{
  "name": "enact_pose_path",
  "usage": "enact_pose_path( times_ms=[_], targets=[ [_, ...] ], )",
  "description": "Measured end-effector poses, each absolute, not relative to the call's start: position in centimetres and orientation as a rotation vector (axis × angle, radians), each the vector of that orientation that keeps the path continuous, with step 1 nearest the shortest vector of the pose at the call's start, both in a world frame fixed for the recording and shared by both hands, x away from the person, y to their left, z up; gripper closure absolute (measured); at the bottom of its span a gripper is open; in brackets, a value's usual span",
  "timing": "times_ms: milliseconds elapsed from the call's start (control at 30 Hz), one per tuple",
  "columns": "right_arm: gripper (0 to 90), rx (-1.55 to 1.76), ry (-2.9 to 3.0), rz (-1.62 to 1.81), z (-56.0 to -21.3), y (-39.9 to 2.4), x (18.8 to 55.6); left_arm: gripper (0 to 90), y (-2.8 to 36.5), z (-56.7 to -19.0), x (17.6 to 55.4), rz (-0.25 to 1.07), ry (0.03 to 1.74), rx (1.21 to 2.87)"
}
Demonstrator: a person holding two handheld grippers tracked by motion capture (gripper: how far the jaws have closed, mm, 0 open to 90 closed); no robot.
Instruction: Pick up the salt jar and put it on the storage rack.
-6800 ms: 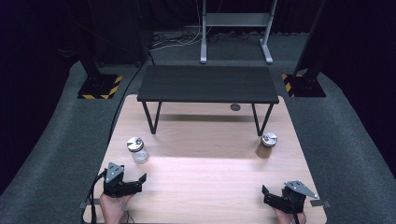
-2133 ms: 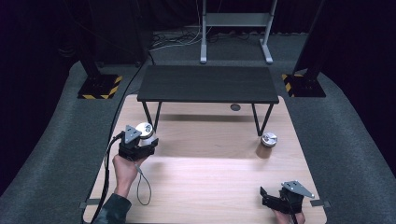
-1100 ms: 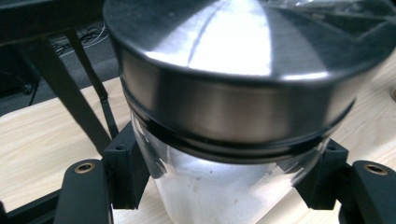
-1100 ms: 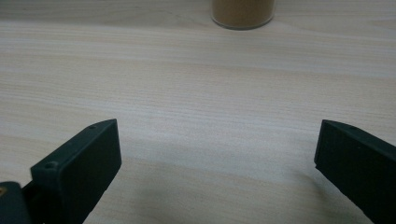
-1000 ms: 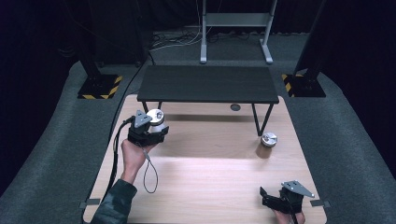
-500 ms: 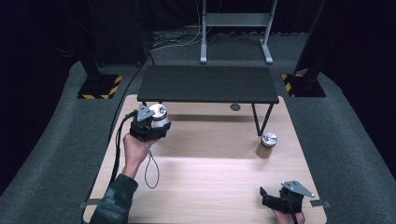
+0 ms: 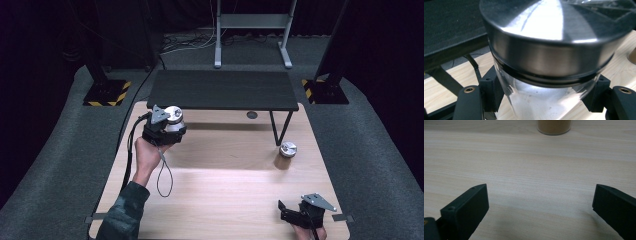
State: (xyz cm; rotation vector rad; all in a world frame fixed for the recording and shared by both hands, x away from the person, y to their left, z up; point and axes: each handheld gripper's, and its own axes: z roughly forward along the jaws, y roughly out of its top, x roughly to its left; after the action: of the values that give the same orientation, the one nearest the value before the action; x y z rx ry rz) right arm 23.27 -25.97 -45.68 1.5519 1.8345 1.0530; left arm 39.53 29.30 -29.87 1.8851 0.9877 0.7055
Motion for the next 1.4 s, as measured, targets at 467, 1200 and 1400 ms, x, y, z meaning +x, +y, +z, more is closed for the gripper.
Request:
enact_pose_path(
  times_ms=[467,1200,1400],
  targets=[
    [0.0,1.555,1.838,1.048,-45.6,-25.9,23.3,31.3,28.8,-28.1,40.3,0.704,0.941,1.883],
    [0.0,1.556,1.842,1.052,-45.6,-26.0,23.4,31.3,27.2,-25.1,42.2,0.700,0.895,1.886],
    [0.0,1.556,1.845,1.051,-45.6,-26.0,23.4,31.3,26.8,-24.2,42.4,0.709,0.881,1.888]
  ],
)
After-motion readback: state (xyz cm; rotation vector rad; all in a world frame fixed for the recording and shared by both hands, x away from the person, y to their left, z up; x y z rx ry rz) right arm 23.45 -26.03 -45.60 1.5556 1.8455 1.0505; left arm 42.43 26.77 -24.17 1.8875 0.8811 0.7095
